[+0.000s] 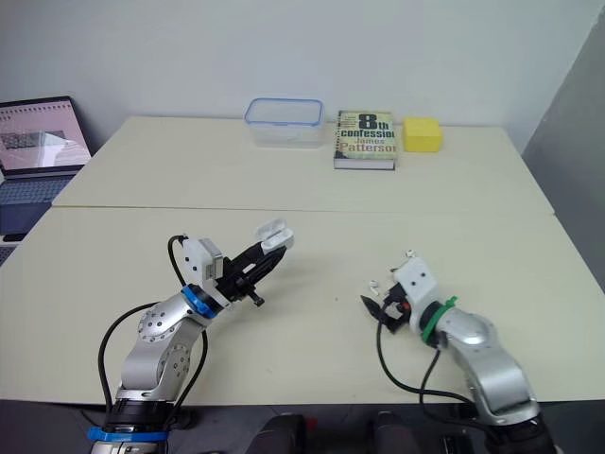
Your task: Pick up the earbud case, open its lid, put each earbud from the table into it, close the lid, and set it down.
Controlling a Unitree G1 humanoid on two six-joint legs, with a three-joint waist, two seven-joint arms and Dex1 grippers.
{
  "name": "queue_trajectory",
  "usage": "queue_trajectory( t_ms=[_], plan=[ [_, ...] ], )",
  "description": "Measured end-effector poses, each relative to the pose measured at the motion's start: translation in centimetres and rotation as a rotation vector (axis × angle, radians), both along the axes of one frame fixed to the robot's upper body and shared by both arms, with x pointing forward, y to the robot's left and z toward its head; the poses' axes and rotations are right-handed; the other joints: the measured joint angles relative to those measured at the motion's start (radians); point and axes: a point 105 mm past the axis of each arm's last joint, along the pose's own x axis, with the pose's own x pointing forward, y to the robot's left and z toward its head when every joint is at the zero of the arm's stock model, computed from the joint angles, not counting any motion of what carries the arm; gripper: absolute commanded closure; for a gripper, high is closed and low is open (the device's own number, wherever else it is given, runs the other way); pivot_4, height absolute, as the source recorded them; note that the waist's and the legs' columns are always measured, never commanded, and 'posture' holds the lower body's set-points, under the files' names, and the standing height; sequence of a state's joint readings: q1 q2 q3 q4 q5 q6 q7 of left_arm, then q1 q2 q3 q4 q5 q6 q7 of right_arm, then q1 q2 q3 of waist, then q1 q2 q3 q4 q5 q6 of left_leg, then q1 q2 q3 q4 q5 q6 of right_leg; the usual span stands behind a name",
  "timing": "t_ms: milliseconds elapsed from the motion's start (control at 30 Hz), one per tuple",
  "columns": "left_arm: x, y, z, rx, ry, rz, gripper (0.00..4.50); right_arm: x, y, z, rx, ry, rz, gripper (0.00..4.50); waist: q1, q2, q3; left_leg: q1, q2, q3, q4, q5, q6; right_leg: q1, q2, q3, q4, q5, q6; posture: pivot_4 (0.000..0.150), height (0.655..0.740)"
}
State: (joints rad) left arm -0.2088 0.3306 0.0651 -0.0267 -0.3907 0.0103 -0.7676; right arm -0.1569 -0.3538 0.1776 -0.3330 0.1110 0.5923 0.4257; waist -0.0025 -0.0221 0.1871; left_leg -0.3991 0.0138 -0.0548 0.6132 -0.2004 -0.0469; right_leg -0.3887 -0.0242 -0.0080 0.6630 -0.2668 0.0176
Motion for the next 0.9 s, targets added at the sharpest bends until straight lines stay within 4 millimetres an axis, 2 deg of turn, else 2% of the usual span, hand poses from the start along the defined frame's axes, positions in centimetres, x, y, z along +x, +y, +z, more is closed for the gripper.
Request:
queue_trajectory(
  t_ms=[167, 267, 600, 767, 900],
  plan=[
    [0.0, 0.0, -0.1, 0.004, 0.003, -0.001, 3.71, 1.2, 0.2, -1.1, 0.01, 0.029, -0.086, 0.0, 0.0, 0.0, 0.0, 0.0, 0.0, 0.0, 0.0, 0.0, 0.0, 0.0, 0.0, 0.0, 0.0, 0.0, 0.0, 0.15, 0.74],
    [-0.1, -0.1, -0.2, 0.006, 0.004, -0.002, 3.71, 1.3, 0.4, -1.2, 0.018, 0.043, -0.098, 0.56, 0.0, 0.0, 0.0, 0.0, 0.0, 0.0, 0.0, 0.0, 0.0, 0.0, 0.0, 0.0, 0.0, 0.0, 0.0, 0.15, 0.74],
    [-0.2, -0.3, -0.5, 0.017, 0.013, -0.009, 3.71, 0.6, 0.5, -1.0, -0.023, 0.076, -0.062, 4.04, 0.0, 0.0, 0.0, 0.0, 0.0, -0.001, 0.0, 0.0, 0.0, 0.0, 0.0, 0.0, 0.0, 0.0, 0.0, 0.15, 0.74],
    [-0.2, -0.5, -0.5, 0.021, 0.013, -0.014, 3.71, -0.2, -1.0, -0.5, -0.116, 0.083, 0.026, 4.09, 0.0, 0.0, 0.0, -0.001, 0.0, 0.0, 0.0, 0.0, 0.0, 0.0, 0.0, 0.0, -0.001, 0.0, 0.0, 0.15, 0.74],
    [-0.4, -0.9, -0.5, 0.024, 0.011, -0.027, 3.71, -2.1, -3.6, 0.4, -0.23, 0.121, 0.219, 4.09, 0.001, 0.0, 0.0, -0.001, 0.0, -0.001, 0.0, 0.0, 0.0, 0.0, 0.0, -0.001, -0.002, 0.0, 0.0, 0.15, 0.74]
  ],
)
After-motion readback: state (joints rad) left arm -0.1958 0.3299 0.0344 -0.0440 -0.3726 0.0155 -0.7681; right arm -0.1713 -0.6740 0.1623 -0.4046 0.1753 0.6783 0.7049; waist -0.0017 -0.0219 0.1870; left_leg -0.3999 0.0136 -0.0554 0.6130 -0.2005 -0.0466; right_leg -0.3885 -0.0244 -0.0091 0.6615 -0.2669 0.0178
